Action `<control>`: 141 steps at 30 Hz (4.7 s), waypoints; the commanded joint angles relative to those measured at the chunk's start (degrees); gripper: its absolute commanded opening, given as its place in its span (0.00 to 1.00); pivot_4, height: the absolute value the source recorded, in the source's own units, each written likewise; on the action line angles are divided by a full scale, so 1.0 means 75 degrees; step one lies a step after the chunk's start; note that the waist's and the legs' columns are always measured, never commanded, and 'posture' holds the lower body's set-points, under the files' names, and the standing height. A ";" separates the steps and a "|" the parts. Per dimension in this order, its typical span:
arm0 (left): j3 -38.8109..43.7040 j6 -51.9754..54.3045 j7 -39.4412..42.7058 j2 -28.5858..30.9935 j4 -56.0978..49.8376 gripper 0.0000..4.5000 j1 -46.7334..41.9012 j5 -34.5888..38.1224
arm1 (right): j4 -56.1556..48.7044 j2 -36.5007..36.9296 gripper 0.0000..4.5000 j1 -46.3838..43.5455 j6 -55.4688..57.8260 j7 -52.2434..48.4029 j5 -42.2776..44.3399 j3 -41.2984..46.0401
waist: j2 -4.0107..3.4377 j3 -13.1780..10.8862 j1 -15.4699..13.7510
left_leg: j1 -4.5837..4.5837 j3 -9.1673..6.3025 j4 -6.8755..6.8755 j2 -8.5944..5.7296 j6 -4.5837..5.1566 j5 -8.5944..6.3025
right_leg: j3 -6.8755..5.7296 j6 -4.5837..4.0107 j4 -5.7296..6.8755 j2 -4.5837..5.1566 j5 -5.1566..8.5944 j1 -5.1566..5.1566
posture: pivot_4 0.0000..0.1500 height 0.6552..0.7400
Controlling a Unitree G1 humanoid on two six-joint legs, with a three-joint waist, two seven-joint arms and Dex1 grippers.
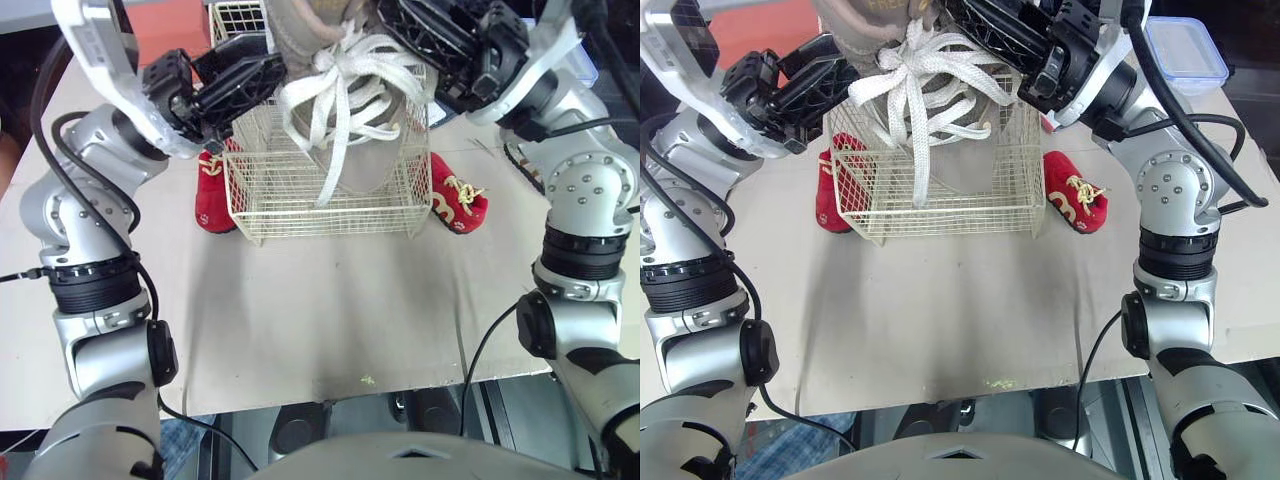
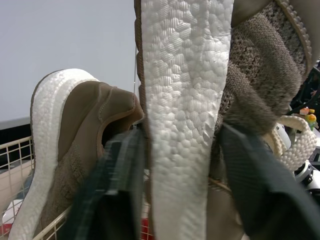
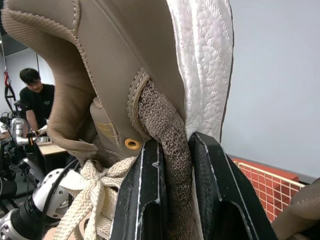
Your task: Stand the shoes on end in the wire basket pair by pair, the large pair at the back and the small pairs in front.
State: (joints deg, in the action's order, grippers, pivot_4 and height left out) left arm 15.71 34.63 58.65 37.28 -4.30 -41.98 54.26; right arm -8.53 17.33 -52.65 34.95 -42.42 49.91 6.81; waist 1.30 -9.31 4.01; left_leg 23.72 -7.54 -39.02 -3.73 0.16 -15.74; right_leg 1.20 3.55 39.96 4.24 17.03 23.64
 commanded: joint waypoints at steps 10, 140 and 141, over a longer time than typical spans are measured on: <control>-0.0029 -0.0290 0.0469 0.0247 0.0135 0.24 -0.0547 -0.0496 | -0.0534 0.0338 0.55 0.0079 0.0643 -0.0236 0.0786 0.0183 | -0.0001 -0.0001 -0.0001 | 0.0001 -0.0001 0.0000 0.0000 0.0000 0.0000 | -0.0001 0.0000 0.0000 -0.0001 0.0000 0.0000 | 1.00 1.00; -0.0776 -0.5702 -0.3201 -0.1125 0.0564 0.99 -0.0845 -0.6635 | -0.1666 0.2545 1.00 0.2462 -0.0823 -0.0085 -0.0454 0.1032 | -0.0002 0.0006 -0.0107 | 0.0000 0.0008 -0.0043 -0.0011 0.0002 -0.0001 | 0.0011 0.0003 0.0057 -0.0010 0.0001 0.0006 | 1.00 1.00; -0.0766 -0.5715 -0.3494 -0.1164 0.0530 0.99 -0.0813 -0.6781 | -0.1648 0.2533 1.00 0.2427 -0.0822 -0.0088 -0.0435 0.1020 | -0.0002 0.0006 -0.0124 | 0.0000 0.0007 -0.0041 -0.0011 0.0002 -0.0001 | 0.0010 0.0003 0.0054 -0.0011 0.0001 0.0005 | 1.00 1.00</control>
State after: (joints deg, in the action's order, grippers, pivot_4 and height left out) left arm 9.81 -6.91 35.85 28.36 2.32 -47.55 5.64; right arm -19.37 36.32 -33.49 29.75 -43.27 45.52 12.37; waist 1.29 -9.26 3.08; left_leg 23.72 -7.48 -39.33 -3.81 0.17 -15.74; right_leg 1.28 3.58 40.37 4.15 17.04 23.68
